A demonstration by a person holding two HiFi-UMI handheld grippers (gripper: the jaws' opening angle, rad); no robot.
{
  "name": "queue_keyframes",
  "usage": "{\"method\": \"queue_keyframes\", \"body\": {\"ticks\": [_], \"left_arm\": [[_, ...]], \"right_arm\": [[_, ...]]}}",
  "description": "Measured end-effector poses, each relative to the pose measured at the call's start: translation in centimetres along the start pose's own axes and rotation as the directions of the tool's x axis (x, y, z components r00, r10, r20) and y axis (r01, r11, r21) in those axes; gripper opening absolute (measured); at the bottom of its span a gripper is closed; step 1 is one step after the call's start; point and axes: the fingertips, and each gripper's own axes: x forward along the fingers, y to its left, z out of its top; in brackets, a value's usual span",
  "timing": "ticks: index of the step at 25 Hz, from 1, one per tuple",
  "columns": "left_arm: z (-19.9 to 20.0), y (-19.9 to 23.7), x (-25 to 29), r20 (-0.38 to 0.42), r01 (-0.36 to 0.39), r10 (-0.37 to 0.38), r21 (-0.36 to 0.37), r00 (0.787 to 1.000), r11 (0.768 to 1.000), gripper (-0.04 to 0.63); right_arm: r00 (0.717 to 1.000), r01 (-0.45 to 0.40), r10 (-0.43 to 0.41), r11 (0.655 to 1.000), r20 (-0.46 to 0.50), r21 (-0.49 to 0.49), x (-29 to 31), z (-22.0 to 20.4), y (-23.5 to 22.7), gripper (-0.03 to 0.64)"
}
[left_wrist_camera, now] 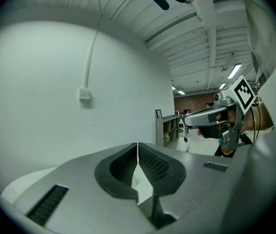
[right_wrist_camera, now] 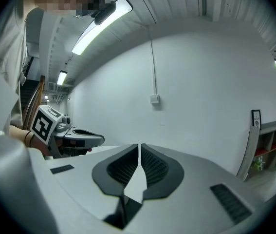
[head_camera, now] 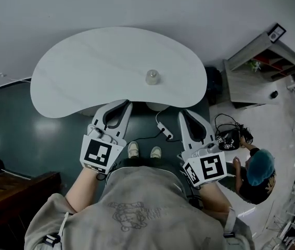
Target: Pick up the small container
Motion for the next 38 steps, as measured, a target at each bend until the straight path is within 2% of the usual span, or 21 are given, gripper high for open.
{"method": "queue_keyframes", "body": {"ticks": [9, 15, 18, 23, 26, 30, 33, 38], "left_arm": [[0.5, 0.3, 2.8, -0.001, -0.055, 0.055, -0.046, 0.998, 0.997, 0.02], [1.1, 0.6, 5.2, 0.008, -0.054, 0.055, -0.026, 0.998, 0.998, 0.028], [1.2, 0.8, 7.1, 0.002, -0.041, 0.041, -0.019, 0.999, 0.999, 0.148], [0.6, 1.6, 11.2, 0.028, -0.024, 0.023, 0.03, 0.999, 0.999, 0.247], [-1.3, 2.1, 13.9, 0.017, -0.024, 0.024, 0.04, 1.0, 0.999, 0.28], [-5.5, 2.7, 17.6, -0.037, -0.02, 0.022, 0.047, 0.999, 0.999, 0.314], [-9.1, 3.4, 20.0, -0.095, -0.026, 0.03, 0.04, 0.995, 0.999, 0.324], [-13.2, 4.1, 23.2, -0.114, -0.007, 0.01, 0.023, 0.993, 1.0, 0.331]], "right_arm": [[0.999, -0.046, 0.046, 0.999, 0.005, 0.012, 2.5, 0.1, -2.9, 0.037], [0.998, -0.059, 0.059, 0.998, 0.019, -0.013, 4.2, 0.8, -4.6, 0.038], [0.998, -0.054, 0.054, 0.998, 0.032, -0.021, 5.2, 1.2, -5.5, 0.038], [0.998, -0.026, 0.027, 1.0, 0.05, -0.006, 7.6, 1.0, -6.8, 0.037], [0.999, -0.015, 0.016, 1.0, 0.05, -0.012, 9.2, 0.4, -7.2, 0.037], [0.999, 0.005, -0.004, 1.0, 0.041, -0.014, 11.7, -1.1, -8.3, 0.037], [0.999, 0.026, -0.026, 0.999, 0.034, -0.019, 13.6, -2.6, -9.4, 0.037], [0.999, 0.05, -0.049, 0.998, 0.023, -0.041, 16.8, -5.5, -10.3, 0.037]]}}
